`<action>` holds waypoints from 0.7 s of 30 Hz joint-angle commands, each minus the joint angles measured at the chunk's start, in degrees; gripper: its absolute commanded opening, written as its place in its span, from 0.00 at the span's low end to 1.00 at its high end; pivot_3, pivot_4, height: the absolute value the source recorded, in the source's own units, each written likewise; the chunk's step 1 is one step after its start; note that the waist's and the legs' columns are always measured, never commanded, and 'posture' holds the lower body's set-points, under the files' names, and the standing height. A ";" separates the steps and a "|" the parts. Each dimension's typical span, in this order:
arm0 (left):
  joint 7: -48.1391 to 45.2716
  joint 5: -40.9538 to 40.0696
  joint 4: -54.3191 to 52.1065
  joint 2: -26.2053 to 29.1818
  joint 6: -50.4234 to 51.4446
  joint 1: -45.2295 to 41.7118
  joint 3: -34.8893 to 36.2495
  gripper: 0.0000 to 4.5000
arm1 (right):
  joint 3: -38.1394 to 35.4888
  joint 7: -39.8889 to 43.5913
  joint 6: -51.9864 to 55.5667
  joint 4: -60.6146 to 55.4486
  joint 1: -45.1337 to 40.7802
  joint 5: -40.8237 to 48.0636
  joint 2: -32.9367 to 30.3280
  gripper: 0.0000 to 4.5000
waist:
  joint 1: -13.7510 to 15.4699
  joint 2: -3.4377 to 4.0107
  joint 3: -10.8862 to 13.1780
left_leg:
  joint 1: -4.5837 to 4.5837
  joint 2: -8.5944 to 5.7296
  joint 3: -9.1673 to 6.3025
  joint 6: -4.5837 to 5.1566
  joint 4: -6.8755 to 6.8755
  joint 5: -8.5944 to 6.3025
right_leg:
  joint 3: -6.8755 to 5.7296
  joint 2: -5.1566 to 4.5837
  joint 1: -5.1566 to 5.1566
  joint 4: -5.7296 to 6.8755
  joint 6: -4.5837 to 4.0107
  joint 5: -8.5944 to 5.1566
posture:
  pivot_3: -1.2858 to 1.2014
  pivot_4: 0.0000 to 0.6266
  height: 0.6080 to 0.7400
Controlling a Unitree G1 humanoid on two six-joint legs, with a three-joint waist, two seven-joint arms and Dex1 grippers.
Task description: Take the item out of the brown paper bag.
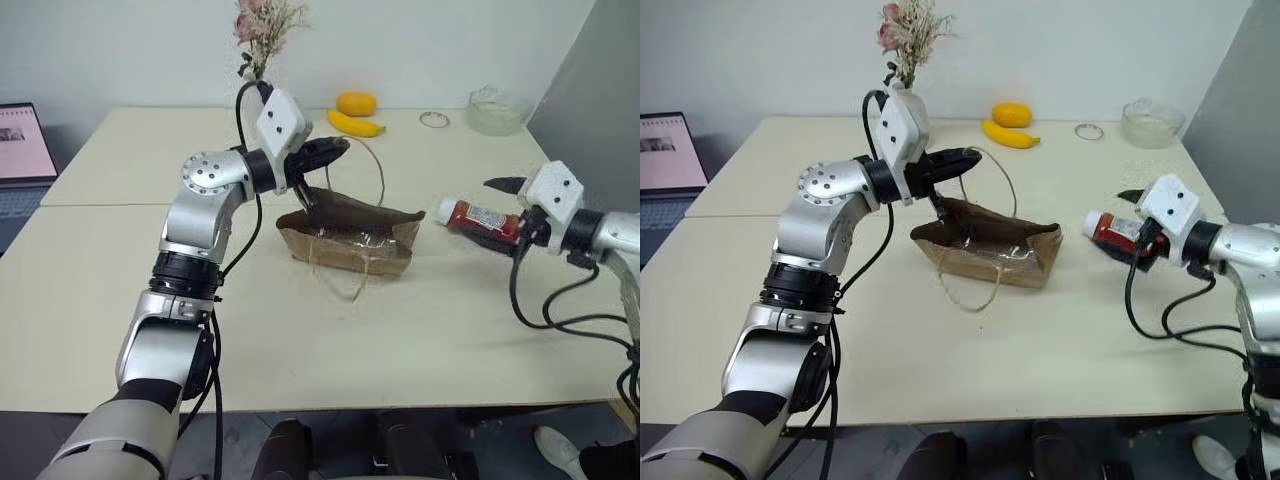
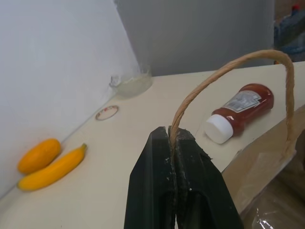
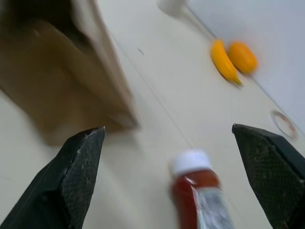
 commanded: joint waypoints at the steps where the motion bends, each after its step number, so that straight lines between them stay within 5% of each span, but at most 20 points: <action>1: -0.46 0.52 3.73 0.23 -1.26 -4.63 0.92 0.00 | -4.76 -7.29 10.13 -13.60 -0.12 10.08 2.90 0.99 | -0.11 0.00 0.00 | 0.01 -0.02 0.00 0.00 0.02 0.00 | 0.00 0.00 0.00 0.01 0.01 0.01 | 0.52 0.24 1.00; 4: -2.27 0.98 7.85 0.69 -1.47 -7.25 0.55 0.00 | -4.69 -11.38 13.85 -16.99 -1.11 12.79 4.22 0.99 | -0.09 0.00 0.00 | 0.02 -0.08 0.03 0.00 0.04 0.00 | -0.05 -0.01 0.02 -0.01 0.10 0.06 | 0.52 0.24 1.00; 14: -8.66 -0.21 3.48 5.51 2.13 -4.49 1.73 0.67 | 0.25 -14.66 11.28 -14.24 -2.18 11.97 4.98 1.00 | -0.38 0.00 0.00 | -0.11 -0.04 0.09 0.01 -0.02 0.00 | 0.01 0.03 -0.06 -0.17 0.09 0.04 | 0.52 0.24 1.00; 21: -0.52 -4.77 -13.81 9.04 9.74 7.01 9.90 0.67 | 0.73 -17.19 4.02 -12.35 0.31 8.87 8.33 1.00 | -0.47 0.00 0.00 | -0.09 0.01 0.03 0.01 -0.01 0.00 | 0.04 0.01 -0.05 -0.13 0.09 0.04 | 0.52 0.24 1.00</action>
